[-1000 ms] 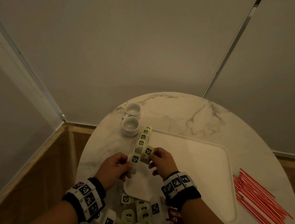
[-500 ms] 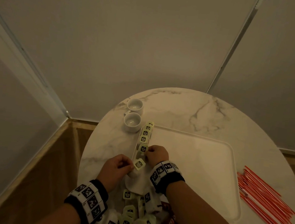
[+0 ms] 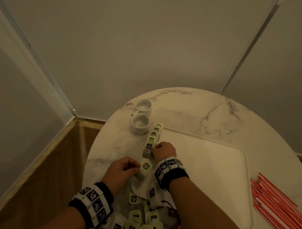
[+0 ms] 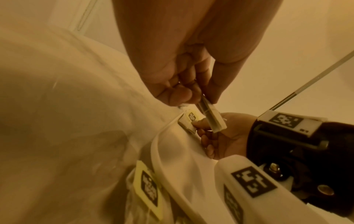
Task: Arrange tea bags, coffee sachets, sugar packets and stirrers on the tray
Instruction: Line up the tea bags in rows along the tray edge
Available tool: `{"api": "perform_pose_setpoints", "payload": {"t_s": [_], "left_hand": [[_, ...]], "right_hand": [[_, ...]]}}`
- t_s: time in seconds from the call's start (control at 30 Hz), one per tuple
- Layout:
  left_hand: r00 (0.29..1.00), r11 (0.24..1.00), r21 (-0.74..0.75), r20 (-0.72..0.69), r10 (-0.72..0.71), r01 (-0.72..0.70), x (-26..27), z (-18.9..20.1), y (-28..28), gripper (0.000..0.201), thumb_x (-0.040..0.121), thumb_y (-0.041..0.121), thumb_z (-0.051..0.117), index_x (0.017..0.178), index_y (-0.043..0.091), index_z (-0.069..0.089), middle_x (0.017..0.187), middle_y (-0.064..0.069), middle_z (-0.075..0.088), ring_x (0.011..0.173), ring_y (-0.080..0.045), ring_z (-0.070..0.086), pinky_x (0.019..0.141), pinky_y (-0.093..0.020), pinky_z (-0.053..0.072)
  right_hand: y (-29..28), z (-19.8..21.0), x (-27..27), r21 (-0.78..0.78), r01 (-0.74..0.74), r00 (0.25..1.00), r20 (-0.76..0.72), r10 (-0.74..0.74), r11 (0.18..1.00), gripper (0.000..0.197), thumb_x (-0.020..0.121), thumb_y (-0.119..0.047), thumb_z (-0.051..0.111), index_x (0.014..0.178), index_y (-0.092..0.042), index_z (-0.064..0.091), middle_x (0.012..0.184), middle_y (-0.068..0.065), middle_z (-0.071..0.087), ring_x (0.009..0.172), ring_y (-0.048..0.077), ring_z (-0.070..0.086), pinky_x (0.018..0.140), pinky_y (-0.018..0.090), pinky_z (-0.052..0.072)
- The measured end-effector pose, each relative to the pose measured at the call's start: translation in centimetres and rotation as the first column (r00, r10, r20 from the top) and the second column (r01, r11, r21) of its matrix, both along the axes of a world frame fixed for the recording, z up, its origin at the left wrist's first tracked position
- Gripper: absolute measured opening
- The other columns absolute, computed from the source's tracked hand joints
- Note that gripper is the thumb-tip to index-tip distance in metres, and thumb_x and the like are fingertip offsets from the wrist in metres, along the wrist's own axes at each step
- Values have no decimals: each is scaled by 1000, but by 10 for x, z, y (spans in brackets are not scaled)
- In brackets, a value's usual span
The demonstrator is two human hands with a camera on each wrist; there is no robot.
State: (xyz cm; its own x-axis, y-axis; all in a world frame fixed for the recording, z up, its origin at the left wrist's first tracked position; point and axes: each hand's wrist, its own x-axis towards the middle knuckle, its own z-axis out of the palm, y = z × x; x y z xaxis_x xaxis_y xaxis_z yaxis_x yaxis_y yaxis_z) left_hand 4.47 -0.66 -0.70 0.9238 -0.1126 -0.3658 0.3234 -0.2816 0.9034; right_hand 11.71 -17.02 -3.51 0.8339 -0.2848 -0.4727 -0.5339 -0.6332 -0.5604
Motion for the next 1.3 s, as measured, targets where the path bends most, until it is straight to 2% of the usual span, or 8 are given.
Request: {"api": "perform_pose_setpoints", "payload": {"t_s": [0.2,0.33,0.47,0.73,1.0,1.1,1.17,1.3], "left_hand": [[1000,1000,-6,14,1,-1,4,-2,1,11,84,-8,61,90,1,65,80,-6,64,56,7,56,52,-10,43],[1000,1000,-15,20,6,-5,7,-2,1,13,84,-8,62,90,3,65,81,-6,64,57,7,56,52,-11,43],[1000,1000,-24,25,2,-1,9,-2,0,13,84,-8,62,89,4,65,80,-7,64,57,5,56,51,-11,43],[1000,1000,-16,29,-8,9,11,-3,0,13,84,-5,63,88,6,65,81,-6,65,66,-6,57,53,-11,44],[1000,1000,-17,20,5,-5,14,-4,-2,13,84,-5,63,90,6,66,81,-6,65,64,-5,57,53,-12,44],[1000,1000,-9,21,7,-7,16,-4,-4,14,84,-4,63,92,7,66,82,-8,64,68,-11,56,52,-12,44],[1000,1000,-6,26,11,-11,17,-5,-5,15,83,-4,63,91,8,65,83,-8,64,70,-13,57,52,-12,44],[999,999,13,25,44,-44,22,-8,-9,18,83,-4,62,93,11,66,87,-6,66,74,-12,59,53,-12,44]], "right_hand": [[-3,-7,-2,7,75,997,8,-75,997,18,88,-25,58,82,-10,66,79,6,60,71,21,53,62,25,40],[0,-7,1,18,50,999,7,-51,999,21,87,-25,58,96,-9,69,92,8,66,84,24,61,66,25,40],[2,-7,3,17,81,996,41,-82,997,23,82,-24,59,94,-9,71,107,13,64,90,27,64,75,28,52],[0,-11,5,28,94,994,62,-95,995,16,86,-20,58,95,-12,68,102,7,68,96,24,62,76,25,44],[1,-12,6,51,138,987,79,-142,989,20,79,-22,68,94,-11,61,104,9,60,90,24,60,69,28,45],[-7,-9,-1,122,173,974,127,-188,977,22,80,-25,68,91,-15,52,97,5,58,81,20,54,62,25,39],[-12,-8,-10,219,198,961,149,-234,955,19,82,-26,67,89,-16,53,92,3,60,82,21,57,68,30,45],[-12,1,-37,555,237,932,102,-347,797,12,88,-22,60,85,-11,59,84,11,69,61,20,57,55,31,46]]}}
